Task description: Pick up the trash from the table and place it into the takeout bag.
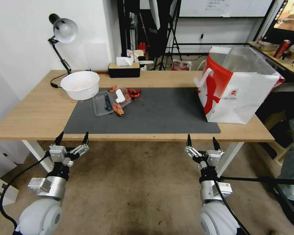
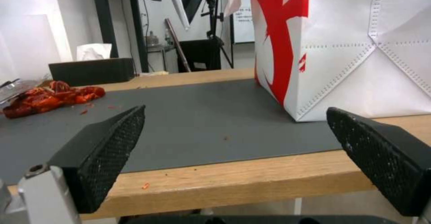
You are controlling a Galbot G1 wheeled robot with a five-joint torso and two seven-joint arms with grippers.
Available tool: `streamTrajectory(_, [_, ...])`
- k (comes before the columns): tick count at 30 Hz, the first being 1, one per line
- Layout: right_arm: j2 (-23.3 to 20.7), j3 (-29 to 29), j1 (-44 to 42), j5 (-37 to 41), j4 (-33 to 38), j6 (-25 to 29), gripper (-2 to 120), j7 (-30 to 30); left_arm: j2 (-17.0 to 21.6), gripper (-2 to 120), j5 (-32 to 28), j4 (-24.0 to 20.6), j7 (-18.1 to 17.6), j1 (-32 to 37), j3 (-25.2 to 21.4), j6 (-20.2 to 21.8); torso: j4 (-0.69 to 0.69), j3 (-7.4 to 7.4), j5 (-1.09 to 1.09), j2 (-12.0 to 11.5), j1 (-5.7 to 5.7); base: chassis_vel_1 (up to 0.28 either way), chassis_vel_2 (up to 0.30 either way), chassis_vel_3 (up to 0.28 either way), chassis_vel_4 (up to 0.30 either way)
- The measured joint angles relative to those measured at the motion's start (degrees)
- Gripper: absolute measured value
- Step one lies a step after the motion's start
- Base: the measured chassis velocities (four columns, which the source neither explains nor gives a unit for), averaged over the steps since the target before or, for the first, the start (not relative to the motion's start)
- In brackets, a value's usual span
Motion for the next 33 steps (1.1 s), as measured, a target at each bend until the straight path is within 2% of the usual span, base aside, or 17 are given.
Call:
streamTrajectory(9, [0.1,0.0,-0.6,-0.4,-0.2,0.7,100,-0.4,0.6,100,0.4,0.3,0.3,-1.2,1.5,0.6,0.00,0.00,0.00,0.0,0.00,0.000,0.000,0.000,0.000])
streamTrajectory(33, [0.2,0.1,-0.6,-0.5,-0.2,0.8,100,-0.5,0.6,100,0.4,0.3,0.1,-1.3,1.6,1.0,0.00,0.00,0.00,0.0,0.01,0.000,0.000,0.000,0.000])
